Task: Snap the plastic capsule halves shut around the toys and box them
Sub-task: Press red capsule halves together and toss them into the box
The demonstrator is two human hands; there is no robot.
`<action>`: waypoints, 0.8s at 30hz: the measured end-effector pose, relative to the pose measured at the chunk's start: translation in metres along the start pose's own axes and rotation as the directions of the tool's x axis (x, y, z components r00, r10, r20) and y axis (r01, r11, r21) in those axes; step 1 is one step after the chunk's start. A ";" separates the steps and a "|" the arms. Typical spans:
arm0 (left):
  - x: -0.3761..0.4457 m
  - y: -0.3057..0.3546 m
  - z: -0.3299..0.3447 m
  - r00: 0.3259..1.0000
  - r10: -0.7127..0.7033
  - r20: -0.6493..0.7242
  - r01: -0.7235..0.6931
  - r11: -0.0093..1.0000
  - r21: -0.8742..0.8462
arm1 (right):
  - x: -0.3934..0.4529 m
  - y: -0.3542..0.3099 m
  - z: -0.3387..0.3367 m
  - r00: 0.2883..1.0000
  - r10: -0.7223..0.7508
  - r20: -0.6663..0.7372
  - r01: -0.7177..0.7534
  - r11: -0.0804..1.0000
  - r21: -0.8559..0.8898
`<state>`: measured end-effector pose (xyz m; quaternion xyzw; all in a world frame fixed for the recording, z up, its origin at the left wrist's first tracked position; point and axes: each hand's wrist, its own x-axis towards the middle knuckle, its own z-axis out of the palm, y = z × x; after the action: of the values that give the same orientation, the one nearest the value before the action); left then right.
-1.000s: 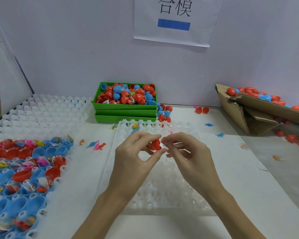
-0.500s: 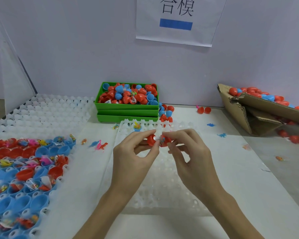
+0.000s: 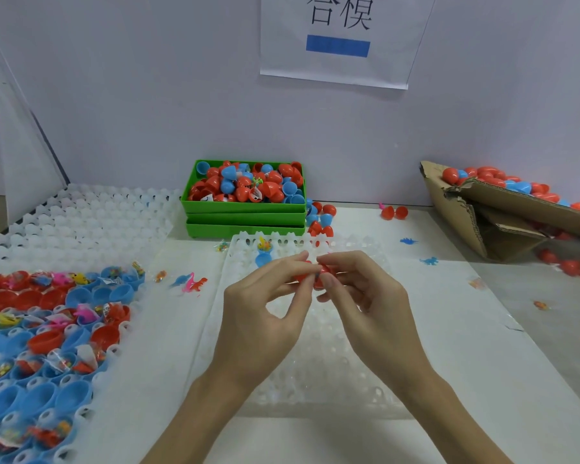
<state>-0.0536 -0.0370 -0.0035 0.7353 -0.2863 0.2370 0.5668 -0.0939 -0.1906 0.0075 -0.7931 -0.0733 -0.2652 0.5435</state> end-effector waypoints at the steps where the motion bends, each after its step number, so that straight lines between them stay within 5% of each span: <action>1: 0.000 0.000 0.000 1.000 -0.010 -0.005 0.010 1.000 -0.010 | 0.000 0.000 0.000 1.000 0.016 -0.002 -0.016 1.000 0.027; 9: 0.005 -0.001 -0.005 0.962 -0.273 0.001 0.268 0.946 -0.181 | -0.002 -0.003 0.006 0.997 0.068 0.021 -0.070 0.986 0.152; 18: 0.003 0.001 -0.006 0.964 -0.236 0.124 0.253 0.956 -0.147 | -0.003 -0.002 0.009 0.995 0.089 -0.039 -0.083 0.989 0.124; 24: 0.007 0.004 -0.010 0.968 -0.171 0.182 0.202 0.964 -0.172 | -0.002 -0.006 0.006 0.985 0.159 -0.070 -0.136 0.957 0.257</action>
<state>-0.0519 -0.0293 0.0062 0.7190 -0.2829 0.0923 0.6281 -0.0959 -0.1823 0.0093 -0.7084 -0.0220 -0.2480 0.6605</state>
